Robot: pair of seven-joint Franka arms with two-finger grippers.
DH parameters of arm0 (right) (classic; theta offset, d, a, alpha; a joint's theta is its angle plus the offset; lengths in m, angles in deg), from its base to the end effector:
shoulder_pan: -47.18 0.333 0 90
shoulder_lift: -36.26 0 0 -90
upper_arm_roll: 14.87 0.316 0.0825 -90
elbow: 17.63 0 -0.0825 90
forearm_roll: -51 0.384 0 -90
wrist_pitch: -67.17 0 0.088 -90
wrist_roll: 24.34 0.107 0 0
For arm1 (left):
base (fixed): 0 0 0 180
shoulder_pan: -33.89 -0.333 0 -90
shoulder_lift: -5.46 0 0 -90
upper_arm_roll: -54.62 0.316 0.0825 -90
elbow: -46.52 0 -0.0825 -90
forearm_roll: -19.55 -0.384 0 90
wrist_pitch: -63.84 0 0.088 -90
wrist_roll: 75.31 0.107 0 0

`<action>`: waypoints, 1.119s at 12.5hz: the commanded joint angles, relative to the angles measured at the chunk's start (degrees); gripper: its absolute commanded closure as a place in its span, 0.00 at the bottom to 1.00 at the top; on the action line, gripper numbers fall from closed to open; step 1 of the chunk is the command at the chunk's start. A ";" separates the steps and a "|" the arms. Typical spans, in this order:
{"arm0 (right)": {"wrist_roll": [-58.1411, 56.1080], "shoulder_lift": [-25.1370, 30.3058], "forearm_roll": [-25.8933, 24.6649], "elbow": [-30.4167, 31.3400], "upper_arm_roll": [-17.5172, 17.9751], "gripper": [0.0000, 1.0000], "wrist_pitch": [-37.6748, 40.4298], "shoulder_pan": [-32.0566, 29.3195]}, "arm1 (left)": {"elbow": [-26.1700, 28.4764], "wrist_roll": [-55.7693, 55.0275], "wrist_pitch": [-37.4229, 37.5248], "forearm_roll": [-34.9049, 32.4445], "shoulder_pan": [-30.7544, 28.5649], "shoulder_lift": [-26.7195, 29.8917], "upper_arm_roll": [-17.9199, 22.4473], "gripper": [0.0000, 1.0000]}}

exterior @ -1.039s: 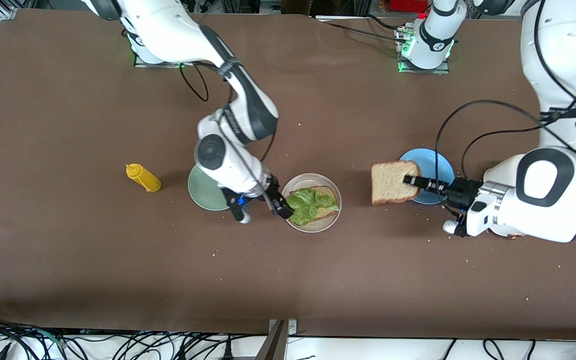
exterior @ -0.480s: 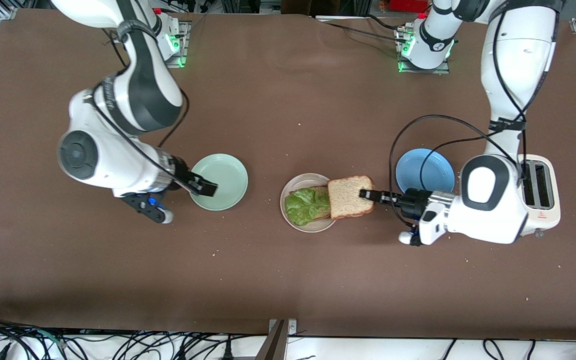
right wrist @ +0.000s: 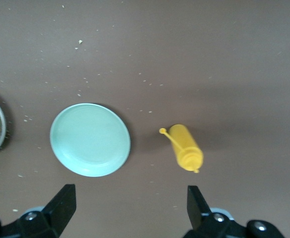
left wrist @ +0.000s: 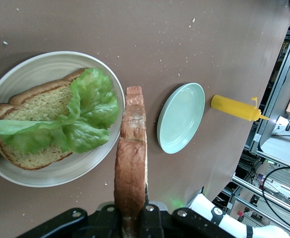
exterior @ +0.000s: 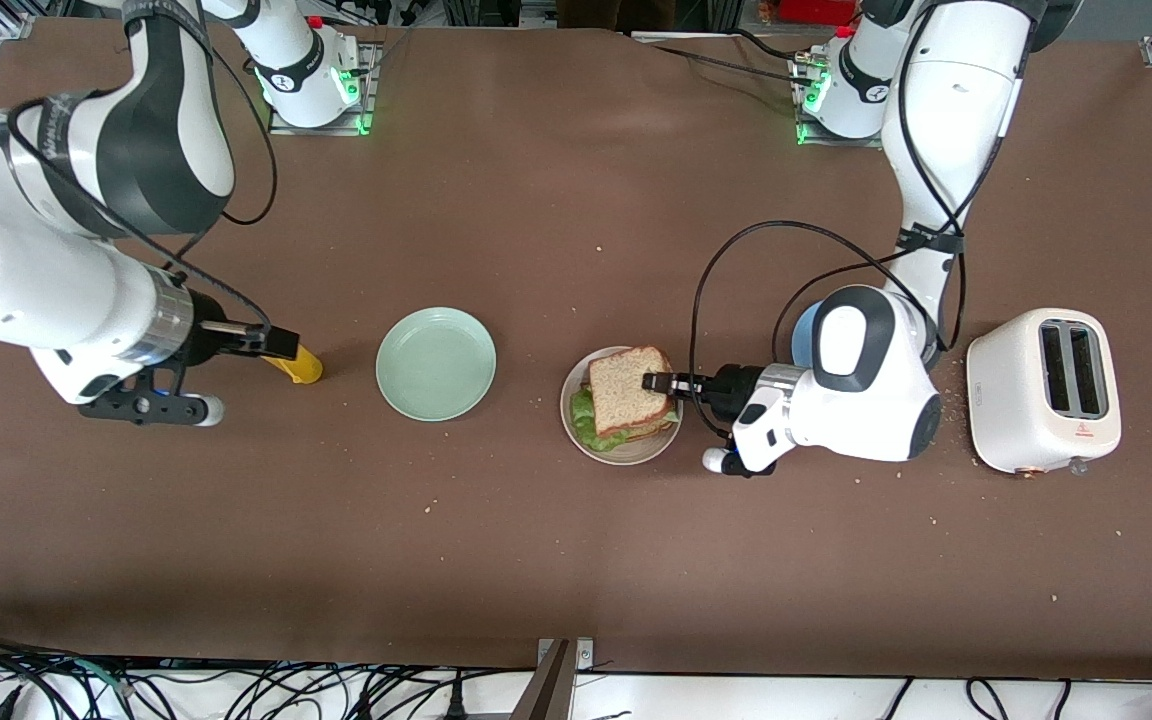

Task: Make sandwich in beige plate with both arms
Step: 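Open the left gripper and draw it back past the blue plate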

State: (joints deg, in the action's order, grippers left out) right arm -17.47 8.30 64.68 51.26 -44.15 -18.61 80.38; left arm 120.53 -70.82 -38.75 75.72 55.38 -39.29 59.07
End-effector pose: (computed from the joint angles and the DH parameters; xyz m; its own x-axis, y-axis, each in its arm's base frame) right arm 0.6555 0.1499 0.5161 0.9905 -0.0157 -0.1365 -0.0146 -0.9998 0.0095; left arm 0.6717 -0.2947 0.2900 0.9433 -0.1509 -0.2957 0.1176 -0.6811 0.7227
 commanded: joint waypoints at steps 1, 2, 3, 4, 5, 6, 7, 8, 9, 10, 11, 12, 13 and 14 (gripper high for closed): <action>-3.70 2.65 -3.04 3.87 0.46 0.01 -0.34 1.68 | 1.13 -2.02 -1.47 1.58 2.67 0.10 0.82 1.00; -3.89 3.43 -2.96 4.49 0.55 0.01 -1.48 1.69 | 1.13 -2.12 -3.04 1.57 3.38 -0.51 0.82 1.00; -4.32 3.53 -2.95 5.19 1.07 0.01 -3.49 1.77 | 1.13 -2.21 -4.01 1.75 3.56 -0.69 0.82 1.00; -4.68 3.62 -3.04 5.20 1.42 0.01 -4.12 1.77 | 1.13 -2.21 -4.19 1.75 4.00 -1.12 0.82 1.00; -5.55 3.62 -3.04 5.29 1.42 0.01 -4.13 1.77 | 1.13 -2.12 -4.37 1.75 4.00 -2.00 0.82 1.00; -6.08 3.62 -3.04 5.38 1.42 0.01 -4.47 1.77 | 1.04 -2.12 -4.89 1.75 4.09 -2.35 0.82 1.00; -6.09 3.62 -3.04 5.38 1.34 0.01 -4.57 1.77 | 1.13 -2.12 -5.07 1.66 4.09 -2.53 0.82 1.00; -6.09 3.62 -3.04 5.46 1.34 0.01 -4.57 1.77 | 1.13 -2.12 -5.16 1.49 4.09 -2.97 0.82 1.00; -6.09 3.62 -3.04 5.47 1.34 0.01 -4.57 1.77 | 1.13 -2.12 -5.16 1.22 4.09 -3.49 0.82 1.00; -6.09 3.62 -3.04 5.47 1.34 0.01 -4.57 1.77 | 1.13 -1.51 -5.16 1.05 4.00 -4.28 0.82 0.93; -6.09 3.62 -3.04 5.47 1.34 0.01 -4.57 1.77 | 1.13 -1.07 -5.08 0.87 3.65 -4.64 0.91 0.56; -6.09 3.62 -3.04 5.47 1.34 0.01 -4.83 1.77 | 1.31 -1.07 -5.07 0.61 3.56 -4.56 1.00 0.23; -6.26 3.62 -3.04 5.47 1.42 0.01 -5.26 1.69 | 1.31 -1.24 -5.07 -0.18 3.47 -4.38 1.08 0.00; -7.48 3.62 -3.04 5.55 1.42 0.01 -5.18 1.60 | 1.31 -1.59 -5.07 -1.23 3.39 -4.29 1.26 0.00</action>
State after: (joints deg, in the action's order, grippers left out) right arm -23.20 9.20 63.09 53.80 -43.46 -22.59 81.82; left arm 121.66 -72.64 -43.54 75.62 58.70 -44.06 59.82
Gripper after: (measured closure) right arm 0.009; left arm 0.652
